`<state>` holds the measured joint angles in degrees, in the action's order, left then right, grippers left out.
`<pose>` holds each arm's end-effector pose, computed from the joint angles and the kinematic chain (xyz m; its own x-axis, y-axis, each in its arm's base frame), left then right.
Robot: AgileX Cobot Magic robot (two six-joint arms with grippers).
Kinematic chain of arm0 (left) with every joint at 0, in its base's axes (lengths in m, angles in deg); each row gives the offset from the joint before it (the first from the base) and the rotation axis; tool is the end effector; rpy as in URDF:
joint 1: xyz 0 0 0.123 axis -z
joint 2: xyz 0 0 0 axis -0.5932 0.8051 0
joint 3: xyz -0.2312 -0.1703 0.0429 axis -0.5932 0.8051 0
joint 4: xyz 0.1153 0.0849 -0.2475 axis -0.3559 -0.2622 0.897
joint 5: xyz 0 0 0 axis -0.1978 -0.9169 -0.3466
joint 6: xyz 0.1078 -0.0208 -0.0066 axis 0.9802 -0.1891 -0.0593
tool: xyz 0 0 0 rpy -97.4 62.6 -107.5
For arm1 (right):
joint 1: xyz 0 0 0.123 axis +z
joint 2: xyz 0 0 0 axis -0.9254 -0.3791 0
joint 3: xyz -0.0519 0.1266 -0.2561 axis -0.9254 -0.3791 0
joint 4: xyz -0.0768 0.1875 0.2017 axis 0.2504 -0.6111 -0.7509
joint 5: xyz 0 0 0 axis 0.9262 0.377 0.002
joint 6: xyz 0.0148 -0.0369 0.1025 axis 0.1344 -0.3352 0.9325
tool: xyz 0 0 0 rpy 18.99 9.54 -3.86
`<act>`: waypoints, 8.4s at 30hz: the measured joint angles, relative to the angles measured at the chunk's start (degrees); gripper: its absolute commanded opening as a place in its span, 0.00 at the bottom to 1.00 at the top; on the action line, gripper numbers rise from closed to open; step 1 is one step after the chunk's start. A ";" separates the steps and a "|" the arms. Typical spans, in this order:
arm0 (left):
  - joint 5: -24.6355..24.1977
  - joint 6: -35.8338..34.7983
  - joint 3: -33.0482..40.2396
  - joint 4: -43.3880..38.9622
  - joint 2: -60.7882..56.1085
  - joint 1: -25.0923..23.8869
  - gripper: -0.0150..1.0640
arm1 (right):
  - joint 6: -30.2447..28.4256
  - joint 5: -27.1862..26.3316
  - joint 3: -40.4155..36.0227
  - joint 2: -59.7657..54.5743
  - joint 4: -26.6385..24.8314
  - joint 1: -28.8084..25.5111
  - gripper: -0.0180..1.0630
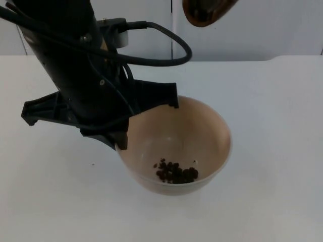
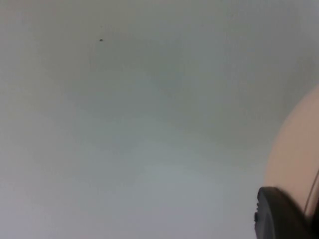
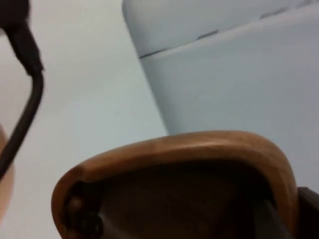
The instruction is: Pick up the bowl with the left hand and pour the coffee beans from the cup into the bowl with the right hand.
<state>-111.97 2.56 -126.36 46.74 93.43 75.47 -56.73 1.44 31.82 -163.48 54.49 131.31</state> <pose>0.2726 -0.2133 0.1720 -0.9656 -0.0657 -0.2516 -0.0286 0.9886 -0.1481 0.2464 0.3149 0.3673 -0.1301 -0.9357 -0.3279 -0.5098 0.3468 -0.7873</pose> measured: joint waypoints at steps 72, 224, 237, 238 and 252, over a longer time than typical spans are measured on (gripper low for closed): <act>6.39 11.19 0.00 -1.32 3.71 -9.14 0.01 | 0.96 -23.77 -20.79 2.39 -49.36 -39.45 0.02; 6.74 43.84 0.00 16.25 -31.92 -9.46 0.72 | -5.63 -27.64 -45.57 54.35 -53.19 -45.58 0.72; 5.73 50.18 2.96 20.51 -42.67 -9.46 0.72 | -13.99 -18.32 -50.80 70.38 -59.89 -45.58 0.72; 5.90 50.31 4.44 20.51 -44.37 -9.46 0.72 | -14.36 -17.19 -51.23 71.84 -60.22 -45.58 0.72; 6.63 50.55 19.72 19.58 -66.51 -9.46 0.72 | -13.99 -6.76 -56.23 88.32 -60.71 -45.58 0.72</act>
<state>-105.34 53.11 -106.64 66.32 26.91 66.01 -70.73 -5.32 -24.42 -75.16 -6.22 85.73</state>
